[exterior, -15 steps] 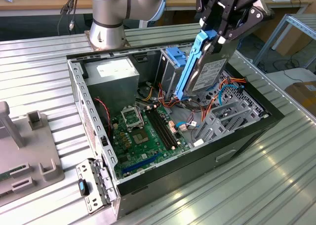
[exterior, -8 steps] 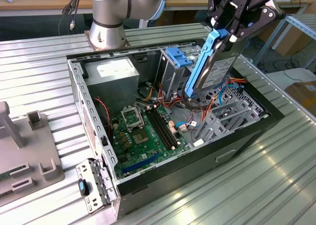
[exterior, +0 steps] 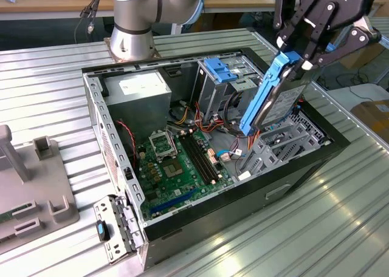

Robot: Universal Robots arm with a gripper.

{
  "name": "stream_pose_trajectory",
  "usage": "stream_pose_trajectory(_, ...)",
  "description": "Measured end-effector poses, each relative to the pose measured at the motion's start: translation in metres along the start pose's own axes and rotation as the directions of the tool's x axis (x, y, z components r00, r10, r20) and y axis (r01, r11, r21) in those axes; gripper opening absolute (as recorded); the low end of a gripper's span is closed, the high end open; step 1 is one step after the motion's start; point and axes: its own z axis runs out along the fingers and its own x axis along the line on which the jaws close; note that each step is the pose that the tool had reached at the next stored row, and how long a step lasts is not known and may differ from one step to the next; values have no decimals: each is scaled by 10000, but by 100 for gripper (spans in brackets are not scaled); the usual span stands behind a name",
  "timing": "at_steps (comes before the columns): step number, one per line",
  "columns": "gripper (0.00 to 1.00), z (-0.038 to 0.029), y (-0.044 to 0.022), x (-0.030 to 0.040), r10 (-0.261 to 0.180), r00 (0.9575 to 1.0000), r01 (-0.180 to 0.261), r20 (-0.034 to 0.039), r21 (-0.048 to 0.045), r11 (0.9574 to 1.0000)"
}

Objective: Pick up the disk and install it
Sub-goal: 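Pick up the disk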

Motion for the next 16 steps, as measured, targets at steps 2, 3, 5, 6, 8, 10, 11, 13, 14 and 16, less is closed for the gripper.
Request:
stream_pose_trajectory(2,36,7,-14,20,-1,10000,1,-11,-1,10000)
stream_pose_trajectory(3,36,10,-35,21,0,10000,0,-15,-1,10000)
stream_pose_trajectory(5,36,19,-109,25,-1,10000,1,-29,-2,10000)
stream_pose_trajectory(6,36,21,-135,27,-1,10000,1,-35,-2,10000)
stream_pose_trajectory(8,36,27,-200,31,-1,10000,1,-52,-3,10000)
stream_pose_trajectory(10,36,33,-292,36,-1,10000,1,-76,-5,10000)
stream_pose_trajectory(11,36,39,-381,41,-1,9999,1,-100,-6,10000)
stream_pose_trajectory(13,36,44,-444,44,-2,9999,1,-116,-7,10000)
stream_pose_trajectory(14,36,46,-461,44,-2,9999,2,-123,-7,10000)
stream_pose_trajectory(16,36,52,-475,56,-2,9999,2,-133,-8,10000)
